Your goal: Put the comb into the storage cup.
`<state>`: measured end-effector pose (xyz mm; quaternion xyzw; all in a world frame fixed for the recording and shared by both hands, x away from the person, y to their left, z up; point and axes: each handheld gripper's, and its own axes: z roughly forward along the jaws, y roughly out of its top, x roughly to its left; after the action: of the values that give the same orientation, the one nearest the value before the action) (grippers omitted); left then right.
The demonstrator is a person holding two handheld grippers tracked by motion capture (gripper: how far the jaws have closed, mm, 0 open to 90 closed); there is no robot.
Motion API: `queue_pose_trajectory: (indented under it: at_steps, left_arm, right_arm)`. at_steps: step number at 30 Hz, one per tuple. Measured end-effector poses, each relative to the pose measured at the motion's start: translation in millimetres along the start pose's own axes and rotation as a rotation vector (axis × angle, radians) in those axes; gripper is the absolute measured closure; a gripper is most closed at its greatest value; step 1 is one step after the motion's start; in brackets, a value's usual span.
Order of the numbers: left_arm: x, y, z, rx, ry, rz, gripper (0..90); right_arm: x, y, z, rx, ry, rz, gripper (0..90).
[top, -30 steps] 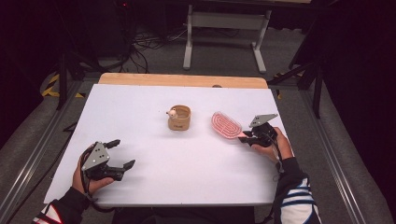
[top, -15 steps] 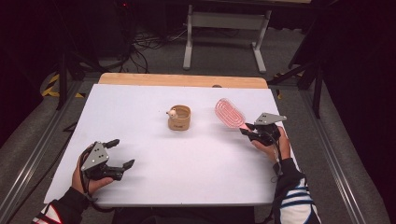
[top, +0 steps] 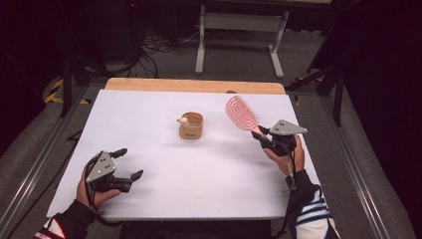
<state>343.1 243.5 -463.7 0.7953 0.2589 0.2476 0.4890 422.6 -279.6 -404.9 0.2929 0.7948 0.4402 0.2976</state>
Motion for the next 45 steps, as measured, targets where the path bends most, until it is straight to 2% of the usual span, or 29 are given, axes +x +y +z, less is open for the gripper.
queue_pose_trajectory:
  at_steps: [8, 14, 21, 24, 28, 29, 32, 37, 40, 42, 43, 44, 45]
  left_arm:
    - [-0.7, 0.8, -0.2, -0.007, -0.001, -0.008, 10.8]
    - [-1.4, 1.8, -0.6, -0.013, -0.002, -0.009, 10.8]
    - [-3.2, 3.5, 2.5, -0.017, -0.015, -0.02, 9.4]
    - [-4.0, 6.6, 5.6, -0.033, -0.024, -0.037, 8.5]
    - [-4.5, 13.1, 10.7, -0.052, -0.048, -0.053, 7.5]
    - [-6.1, 20.2, 16.4, -0.059, -0.074, -0.045, 7.1]
    - [-7.3, 29.0, 23.7, -0.074, -0.107, -0.054, 6.7]
    - [-8.6, 49.9, 36.3, -0.139, -0.181, -0.126, 7.8]
    - [-13.1, 65.0, 48.8, -0.158, -0.211, -0.164, 9.8]
    - [-17.8, 74.0, 57.3, -0.165, -0.239, -0.17, 10.1]
    - [-17.8, 74.0, 57.3, -0.165, -0.239, -0.17, 10.9]
    - [-23.1, 81.8, 65.3, -0.177, -0.263, -0.175, 11.7]
    - [-25.8, 85.3, 68.6, -0.177, -0.266, -0.176, 11.9]
  right_arm:
    - [23.2, 13.5, -2.3, -0.076, 0.012, -0.017, 69.8]
    - [41.1, 20.1, 0.6, -0.09, 0.038, -0.055, 69.8]
    - [57.2, 23.1, 2.0, -0.115, 0.032, -0.076, 69.8]
    - [63.9, 24.1, 3.3, -0.124, 0.032, -0.084, 69.8]
    - [73.5, 25.1, 7.1, -0.126, 0.047, -0.101, 69.8]
    - [78.0, 25.6, 8.9, -0.124, 0.048, -0.111, 69.8]
    - [85.2, 26.3, 12.2, -0.129, 0.06, -0.112, 69.8]
    - [97.5, 28.0, 17.9, -0.135, 0.08, -0.12, 69.8]
    - [105.1, 28.9, 21.6, -0.132, 0.085, -0.135, 69.8]
    - [109.8, 29.6, 23.8, -0.129, 0.09, -0.151, 69.7]
    - [111.9, 29.7, 24.7, -0.133, 0.09, -0.155, 69.8]
    - [113.7, 29.9, 25.5, -0.134, 0.094, -0.157, 69.8]
    - [115.3, 30.2, 26.3, -0.134, 0.097, -0.162, 69.7]
